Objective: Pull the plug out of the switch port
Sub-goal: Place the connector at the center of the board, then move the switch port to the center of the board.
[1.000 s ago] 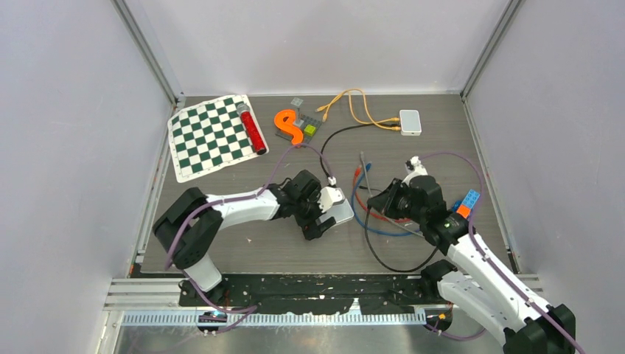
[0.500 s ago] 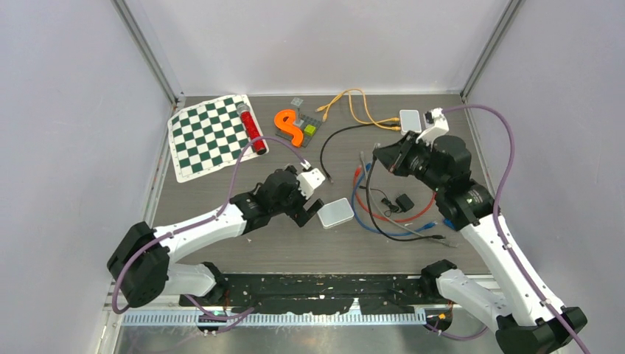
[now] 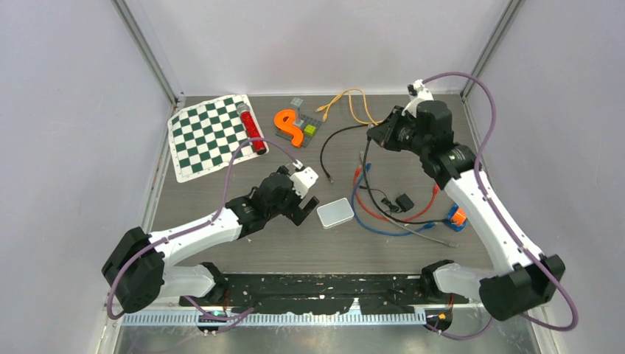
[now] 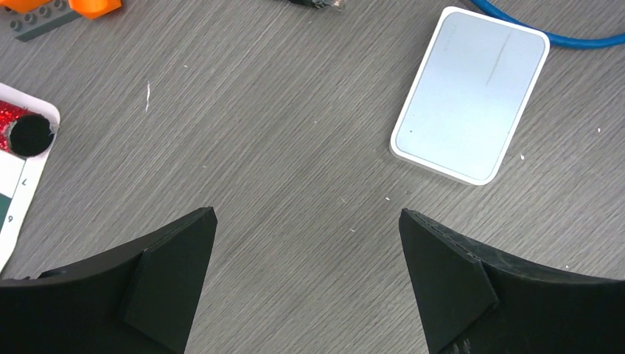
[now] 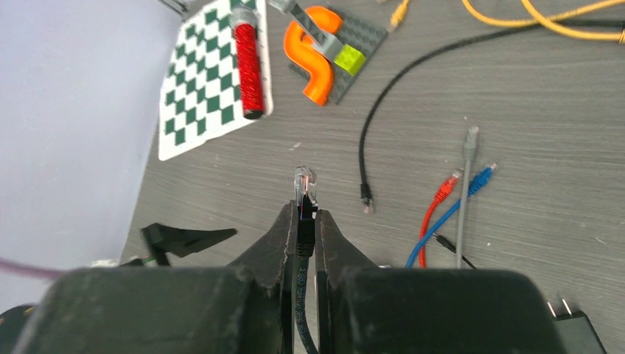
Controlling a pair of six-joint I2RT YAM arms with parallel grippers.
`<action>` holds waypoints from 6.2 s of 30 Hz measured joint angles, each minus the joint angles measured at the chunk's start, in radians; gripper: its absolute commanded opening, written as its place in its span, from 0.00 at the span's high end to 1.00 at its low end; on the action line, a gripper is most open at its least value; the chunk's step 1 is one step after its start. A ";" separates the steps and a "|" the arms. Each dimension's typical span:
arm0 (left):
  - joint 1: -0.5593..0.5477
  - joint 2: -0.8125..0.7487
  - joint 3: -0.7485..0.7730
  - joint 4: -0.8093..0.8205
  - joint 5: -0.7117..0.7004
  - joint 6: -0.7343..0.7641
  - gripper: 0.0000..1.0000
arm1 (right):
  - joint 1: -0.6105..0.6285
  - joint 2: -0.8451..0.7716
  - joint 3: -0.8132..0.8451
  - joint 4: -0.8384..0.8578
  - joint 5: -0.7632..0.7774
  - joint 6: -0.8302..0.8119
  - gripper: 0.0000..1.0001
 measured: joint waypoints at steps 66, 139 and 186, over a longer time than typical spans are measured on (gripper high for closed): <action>0.018 0.549 0.314 0.024 0.330 -0.285 0.14 | -0.092 0.504 -0.322 0.132 0.010 -0.114 0.80; -0.022 0.694 0.455 0.053 0.663 -0.473 0.38 | -0.005 0.098 -0.598 0.082 -0.006 -0.199 0.53; 0.284 -0.364 -0.106 -0.219 -0.150 -0.442 0.00 | 0.275 1.137 0.637 -0.171 0.265 -0.033 0.55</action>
